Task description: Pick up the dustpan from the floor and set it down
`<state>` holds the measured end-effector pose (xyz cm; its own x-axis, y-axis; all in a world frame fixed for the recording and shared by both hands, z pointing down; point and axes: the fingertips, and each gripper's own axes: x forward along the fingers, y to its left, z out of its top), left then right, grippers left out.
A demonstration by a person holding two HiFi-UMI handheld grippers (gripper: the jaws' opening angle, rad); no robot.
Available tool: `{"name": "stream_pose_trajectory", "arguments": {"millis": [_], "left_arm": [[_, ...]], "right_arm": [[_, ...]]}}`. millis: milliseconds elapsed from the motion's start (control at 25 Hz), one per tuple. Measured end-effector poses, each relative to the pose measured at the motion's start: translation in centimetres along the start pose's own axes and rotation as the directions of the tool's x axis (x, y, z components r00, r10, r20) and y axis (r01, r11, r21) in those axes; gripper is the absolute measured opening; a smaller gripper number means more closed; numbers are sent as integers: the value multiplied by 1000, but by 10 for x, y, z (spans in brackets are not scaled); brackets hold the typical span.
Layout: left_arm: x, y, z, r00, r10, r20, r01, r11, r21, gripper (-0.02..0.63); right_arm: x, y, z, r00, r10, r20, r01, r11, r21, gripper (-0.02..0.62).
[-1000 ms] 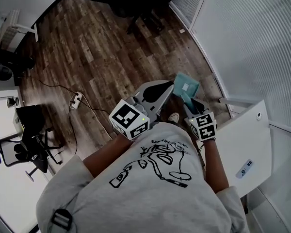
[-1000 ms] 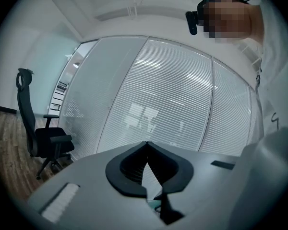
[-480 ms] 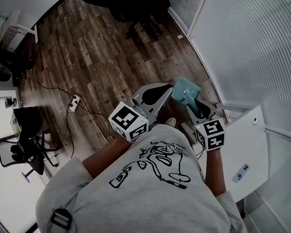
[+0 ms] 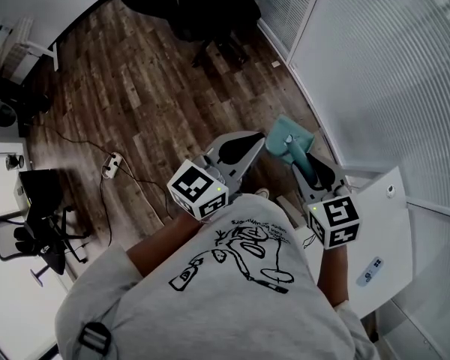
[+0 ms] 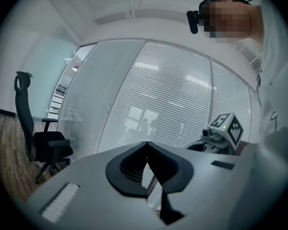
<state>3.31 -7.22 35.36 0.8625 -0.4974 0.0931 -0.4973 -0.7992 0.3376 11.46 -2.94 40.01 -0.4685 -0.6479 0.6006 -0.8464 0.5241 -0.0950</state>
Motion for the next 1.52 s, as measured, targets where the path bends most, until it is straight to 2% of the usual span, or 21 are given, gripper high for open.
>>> {"name": "stream_pose_trajectory", "arguments": {"millis": [320, 880, 1520], "left_arm": [[-1, -1, 0, 1000, 5, 8, -5, 1000, -3, 2], [-7, 0, -2, 1000, 6, -4, -6, 1000, -14, 2], [-15, 3, -11, 1000, 17, -26, -18, 999, -33, 2]], "right_arm": [[-10, 0, 12, 999, -15, 34, 16, 1000, -26, 129], [-11, 5, 13, 1000, -9, 30, 10, 1000, -12, 129], [9, 5, -14, 1000, -10, -5, 11, 999, 49, 129]]}}
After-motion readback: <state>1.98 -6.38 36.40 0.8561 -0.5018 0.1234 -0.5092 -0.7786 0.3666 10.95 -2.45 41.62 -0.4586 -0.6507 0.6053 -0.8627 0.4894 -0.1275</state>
